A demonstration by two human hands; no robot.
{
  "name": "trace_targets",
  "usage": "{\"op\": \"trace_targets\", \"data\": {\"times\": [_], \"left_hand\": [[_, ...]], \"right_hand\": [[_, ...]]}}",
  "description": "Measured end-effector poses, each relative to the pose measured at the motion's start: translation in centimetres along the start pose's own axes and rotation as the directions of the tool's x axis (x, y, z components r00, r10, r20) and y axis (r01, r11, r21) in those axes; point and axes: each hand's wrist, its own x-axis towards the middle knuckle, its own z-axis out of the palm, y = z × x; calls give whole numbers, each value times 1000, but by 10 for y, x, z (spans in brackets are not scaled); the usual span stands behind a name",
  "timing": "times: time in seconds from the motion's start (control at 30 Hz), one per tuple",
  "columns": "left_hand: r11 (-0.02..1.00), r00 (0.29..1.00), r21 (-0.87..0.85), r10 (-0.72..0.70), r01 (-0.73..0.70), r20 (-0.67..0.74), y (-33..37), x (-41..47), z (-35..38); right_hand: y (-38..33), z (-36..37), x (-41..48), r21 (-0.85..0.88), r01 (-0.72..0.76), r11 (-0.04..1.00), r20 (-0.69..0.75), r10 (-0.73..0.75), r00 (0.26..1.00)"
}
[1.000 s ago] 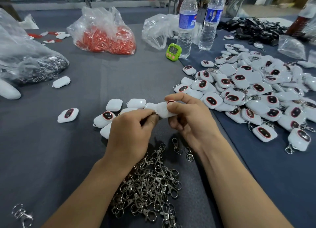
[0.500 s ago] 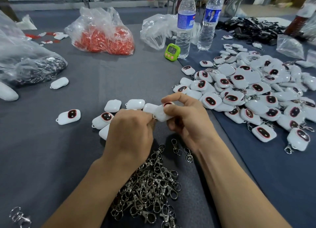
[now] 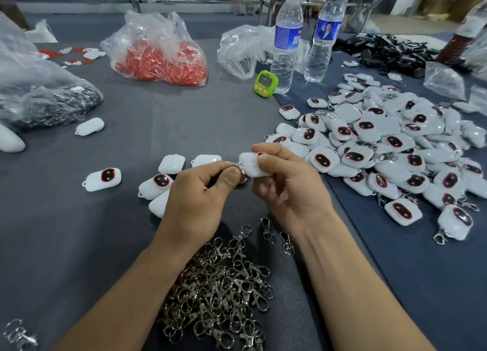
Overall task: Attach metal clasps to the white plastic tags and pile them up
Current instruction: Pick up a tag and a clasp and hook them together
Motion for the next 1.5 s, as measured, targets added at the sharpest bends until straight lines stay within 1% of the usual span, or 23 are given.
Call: {"op": "trace_targets", "data": {"times": [0.13, 0.2, 0.27, 0.33, 0.4, 0.47, 0.57, 0.7, 0.83, 0.93, 1.0, 1.2, 1.33, 1.37, 1.43, 1.5], "left_hand": [[992, 998, 104, 67, -69, 21, -2, -3, 1], [995, 998, 86, 56, -59, 37, -2, -3, 1], [999, 998, 26, 23, -24, 62, -1, -3, 2], [1000, 998, 10, 20, -21, 54, -1, -5, 3], [994, 999, 98, 41, -41, -4, -1, -6, 5], [981, 994, 193, 48, -28, -97, -1, -7, 6], [974, 978, 228, 54, -7, -202, -1, -7, 6], [968, 973, 249, 91, -37, -211, -2, -7, 6], [975, 981, 219, 77, -36, -181, 0, -7, 7], [993, 986, 117, 29, -9, -166, 2, -7, 5], [996, 986, 82, 34, -21, -160, 2, -7, 5], [992, 986, 115, 60, -42, -154, 4, -7, 7], [1000, 994, -20, 16, -18, -106, 1, -5, 5], [1000, 994, -24, 15, -18, -106, 0, -5, 5], [998, 991, 52, 48, -42, -126, 0, -5, 5], [974, 985, 208, 120, -92, -127, -2, -7, 4]], "right_hand": [[0, -2, 2, 66, -10, 998, 8, 9, 1000], [1, -2, 3, 69, -10, 998, 23, 9, 1000], [2, -1, 3, 67, -10, 998, 36, 8, 999], [2, -1, 3, 60, -13, 998, 37, 10, 999], [2, 0, 3, 59, -21, 998, 23, 20, 1000], [1, 0, 2, 65, -29, 997, -4, 29, 1000], [0, 0, 1, 57, -39, 998, -54, 42, 998], [-2, -1, 2, 32, -60, 998, -83, 62, 995], [-1, -1, 3, 38, -72, 997, -86, 75, 993], [0, 0, 2, 23, -75, 997, -69, 76, 995], [0, 1, 2, 14, -70, 997, -64, 71, 995], [2, 2, 1, -26, -41, 999, -57, 40, 998], [3, 1, 0, -35, -11, 999, -22, 11, 1000], [3, 1, 0, -43, 0, 999, -21, -1, 1000], [4, 1, 0, -74, 30, 997, -37, -33, 999], [5, 2, 0, -104, 73, 992, -60, -80, 995]]}}
